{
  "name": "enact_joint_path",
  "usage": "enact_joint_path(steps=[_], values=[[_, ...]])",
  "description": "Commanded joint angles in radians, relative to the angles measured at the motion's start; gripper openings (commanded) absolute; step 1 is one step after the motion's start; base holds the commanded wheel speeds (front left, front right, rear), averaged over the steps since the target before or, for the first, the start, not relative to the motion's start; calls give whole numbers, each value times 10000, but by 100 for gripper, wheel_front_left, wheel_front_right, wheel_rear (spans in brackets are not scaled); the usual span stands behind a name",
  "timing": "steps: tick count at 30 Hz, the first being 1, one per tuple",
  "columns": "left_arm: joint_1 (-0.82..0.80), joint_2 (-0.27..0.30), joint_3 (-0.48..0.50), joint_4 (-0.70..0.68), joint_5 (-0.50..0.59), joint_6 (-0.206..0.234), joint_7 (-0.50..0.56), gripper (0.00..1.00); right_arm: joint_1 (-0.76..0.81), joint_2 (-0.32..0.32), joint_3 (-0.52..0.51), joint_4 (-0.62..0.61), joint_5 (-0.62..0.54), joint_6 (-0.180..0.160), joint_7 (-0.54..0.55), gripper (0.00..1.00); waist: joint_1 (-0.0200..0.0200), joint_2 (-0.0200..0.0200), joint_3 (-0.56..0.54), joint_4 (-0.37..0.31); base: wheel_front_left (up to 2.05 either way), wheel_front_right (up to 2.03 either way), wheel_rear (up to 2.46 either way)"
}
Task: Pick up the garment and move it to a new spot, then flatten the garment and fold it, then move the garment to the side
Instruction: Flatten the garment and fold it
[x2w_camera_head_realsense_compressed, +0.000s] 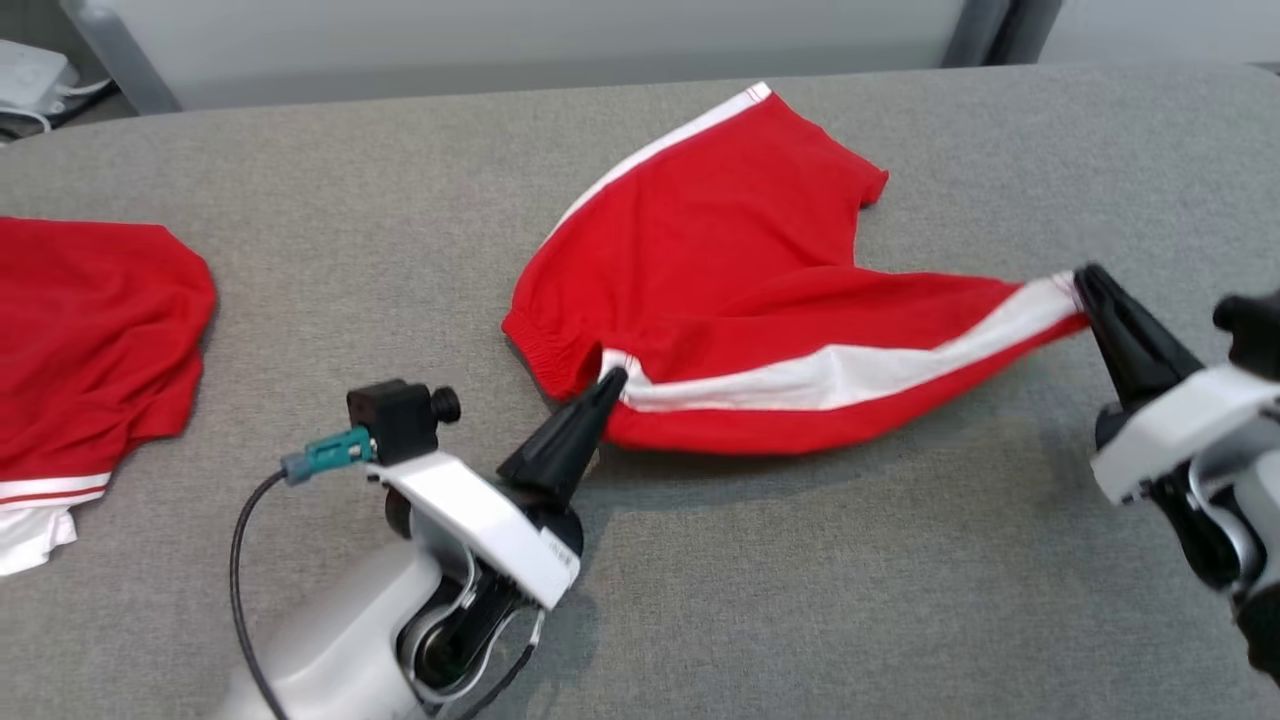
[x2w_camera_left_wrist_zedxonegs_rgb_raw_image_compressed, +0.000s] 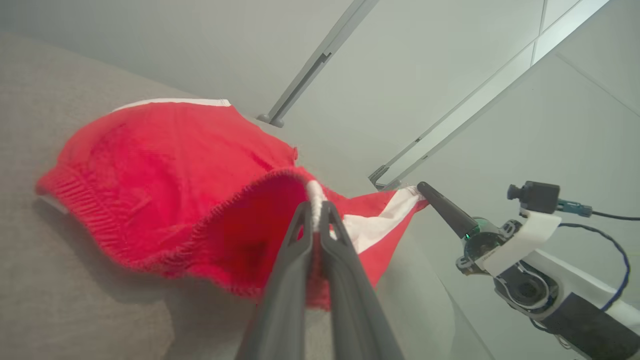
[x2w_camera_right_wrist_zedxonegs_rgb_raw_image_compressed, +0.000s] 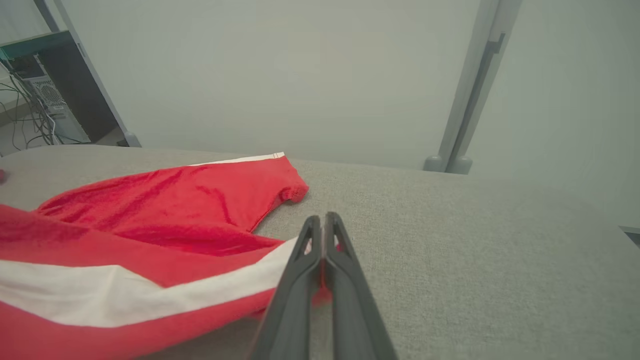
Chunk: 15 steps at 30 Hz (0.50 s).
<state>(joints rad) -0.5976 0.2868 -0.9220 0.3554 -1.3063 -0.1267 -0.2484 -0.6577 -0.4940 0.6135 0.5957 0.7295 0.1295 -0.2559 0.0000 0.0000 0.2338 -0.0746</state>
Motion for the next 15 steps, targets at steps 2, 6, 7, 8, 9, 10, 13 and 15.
enact_joint_path(steps=[2, 6, 7, 8, 9, 10, 13, 15], values=[[484, 616, 299, -775, -117, -39, -125, 0, 1301, -338, -359, -597, -151, 12, -58, 0, 0, 0, -356, 224, 0, 0, 0], [1197, 930, -53, -1118, -72, -39, -130, 9, 2335, -354, -738, -1103, -245, 12, -58, 0, 0, 0, -614, 356, 0, 0, 0], [1322, 978, -185, -1156, -128, -40, -130, 12, 2540, -338, -828, -1223, -280, 12, -58, 0, 0, 0, -653, 368, 0, 0, 0], [1422, 1009, -310, -1169, -206, -40, -131, 20, 2724, -312, -929, -1330, -318, 12, -58, 0, 0, 0, -688, 379, 0, 0, 0], [1467, 1049, -515, -1180, -220, -40, -131, 38, 2893, -276, -1018, -1425, -343, 12, -58, 0, 0, 0, -714, 383, 0, 0, 0], [1492, 1084, -755, -1194, -250, -40, -131, 49, 3037, -240, -1092, -1512, -377, 12, -58, 0, 0, 0, -737, 379, 0, 0, 0], [1467, 1204, -1429, -1179, -399, -40, -131, 48, 3377, -161, -1212, -1705, -501, 12, -58, 0, 0, 0, -803, 355, 0, 0, 0], [1418, 1323, -1780, -1159, -509, -40, -131, 47, 3544, -142, -1252, -1800, -572, 12, -58, 0, 0, 0, -841, 336, 0, 0, 0]])
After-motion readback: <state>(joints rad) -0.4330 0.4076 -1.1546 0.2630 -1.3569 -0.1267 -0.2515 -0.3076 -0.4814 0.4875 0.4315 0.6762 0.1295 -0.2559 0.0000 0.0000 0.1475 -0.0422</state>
